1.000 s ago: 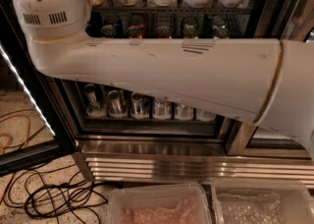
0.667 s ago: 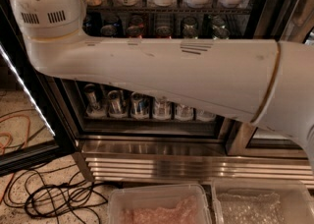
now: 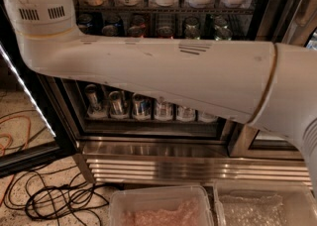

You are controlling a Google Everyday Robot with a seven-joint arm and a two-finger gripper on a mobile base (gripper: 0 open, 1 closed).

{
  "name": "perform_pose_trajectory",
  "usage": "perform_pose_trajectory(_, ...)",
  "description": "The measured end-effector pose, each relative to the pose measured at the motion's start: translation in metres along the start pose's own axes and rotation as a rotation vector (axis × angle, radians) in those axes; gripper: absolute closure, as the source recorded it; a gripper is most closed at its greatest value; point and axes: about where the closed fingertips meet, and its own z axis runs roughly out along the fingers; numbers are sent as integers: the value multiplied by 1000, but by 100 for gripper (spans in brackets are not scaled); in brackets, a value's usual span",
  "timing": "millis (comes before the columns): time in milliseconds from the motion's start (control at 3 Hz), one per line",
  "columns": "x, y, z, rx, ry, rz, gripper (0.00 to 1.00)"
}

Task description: Pick orange can from top shelf of fridge

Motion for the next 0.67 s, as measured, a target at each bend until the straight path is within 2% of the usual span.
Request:
perform_pose_trajectory(333, -3, 9, 2, -26, -9, 12, 29)
perform_pose_trajectory(667, 6, 8, 11, -15, 20, 16, 29)
